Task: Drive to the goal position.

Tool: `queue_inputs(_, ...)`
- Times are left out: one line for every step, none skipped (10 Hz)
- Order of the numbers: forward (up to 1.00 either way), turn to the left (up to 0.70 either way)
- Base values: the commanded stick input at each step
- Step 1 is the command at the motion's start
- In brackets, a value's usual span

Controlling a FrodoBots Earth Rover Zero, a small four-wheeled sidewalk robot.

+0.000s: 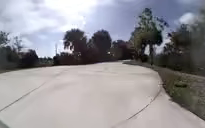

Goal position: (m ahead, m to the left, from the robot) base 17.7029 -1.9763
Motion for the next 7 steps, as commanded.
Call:
queue_inputs(0.84,-0.34)
queue_inputs(0.84,-0.27)
queue_inputs(0.84,-0.11)
queue_inputs(0.84,-0.02)
queue_inputs(0.84,0.0)
queue_inputs(0.84,0.0)
queue_inputs(0.84,-0.01)
